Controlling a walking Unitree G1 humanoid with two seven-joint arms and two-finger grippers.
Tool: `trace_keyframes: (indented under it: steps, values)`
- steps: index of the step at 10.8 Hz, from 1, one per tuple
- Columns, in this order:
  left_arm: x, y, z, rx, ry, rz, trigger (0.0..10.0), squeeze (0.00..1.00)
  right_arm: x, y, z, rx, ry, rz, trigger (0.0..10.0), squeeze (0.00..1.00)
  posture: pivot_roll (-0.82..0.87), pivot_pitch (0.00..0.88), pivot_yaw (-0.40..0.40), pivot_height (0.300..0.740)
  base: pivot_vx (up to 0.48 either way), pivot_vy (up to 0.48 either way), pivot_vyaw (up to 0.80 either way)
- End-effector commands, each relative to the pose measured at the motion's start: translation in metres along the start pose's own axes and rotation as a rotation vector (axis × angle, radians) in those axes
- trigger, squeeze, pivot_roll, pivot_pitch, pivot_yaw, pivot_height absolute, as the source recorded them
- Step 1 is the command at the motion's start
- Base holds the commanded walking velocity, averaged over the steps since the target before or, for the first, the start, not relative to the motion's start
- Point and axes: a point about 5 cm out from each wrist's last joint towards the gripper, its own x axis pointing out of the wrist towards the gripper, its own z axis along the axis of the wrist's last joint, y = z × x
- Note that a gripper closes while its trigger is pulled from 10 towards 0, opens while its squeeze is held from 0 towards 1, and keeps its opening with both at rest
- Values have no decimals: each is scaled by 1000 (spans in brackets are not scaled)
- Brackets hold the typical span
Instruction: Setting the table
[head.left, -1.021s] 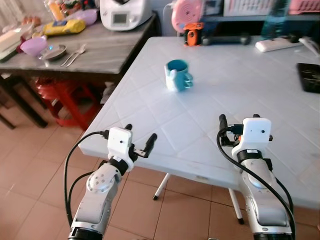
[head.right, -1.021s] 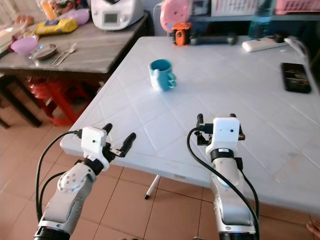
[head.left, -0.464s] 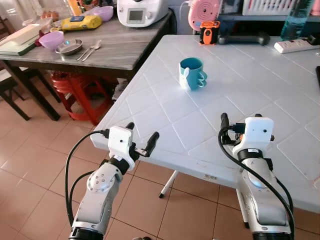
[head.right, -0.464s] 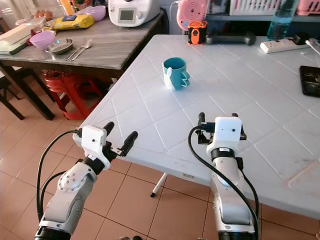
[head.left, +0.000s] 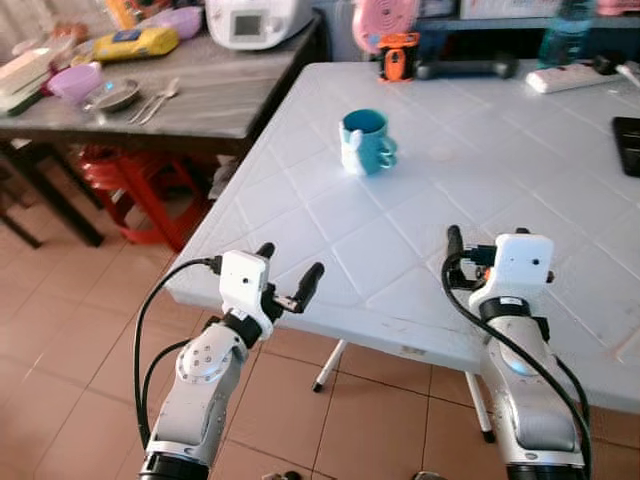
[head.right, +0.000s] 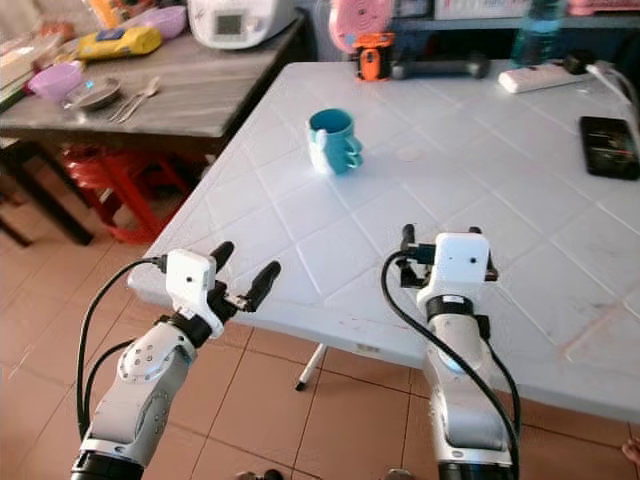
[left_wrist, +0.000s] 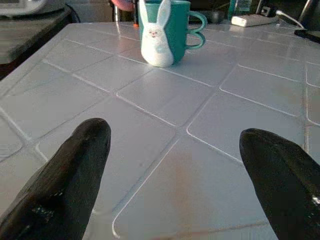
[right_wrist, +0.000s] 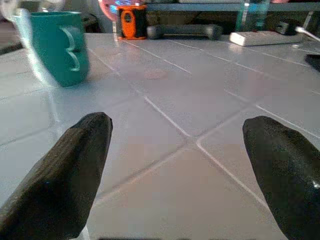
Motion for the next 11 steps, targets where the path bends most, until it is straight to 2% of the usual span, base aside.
trace_keyframes:
  steps: [1,3,11]
  values:
    - [-2,3,3,15,-8,0,10000,0,0,5,2,5,-5,13,10000,0,-111,100,152,740,0,0,0]
    - [-1,3,3,15,-8,-5,10000,0,1,4,2,4,-6,12,10000,0,-112,101,152,740,0,0,0]
    - [-2,2,2,18,-8,-17,10000,0,3,4,3,3,-11,10,10000,0,-109,93,153,740,289,0,0]
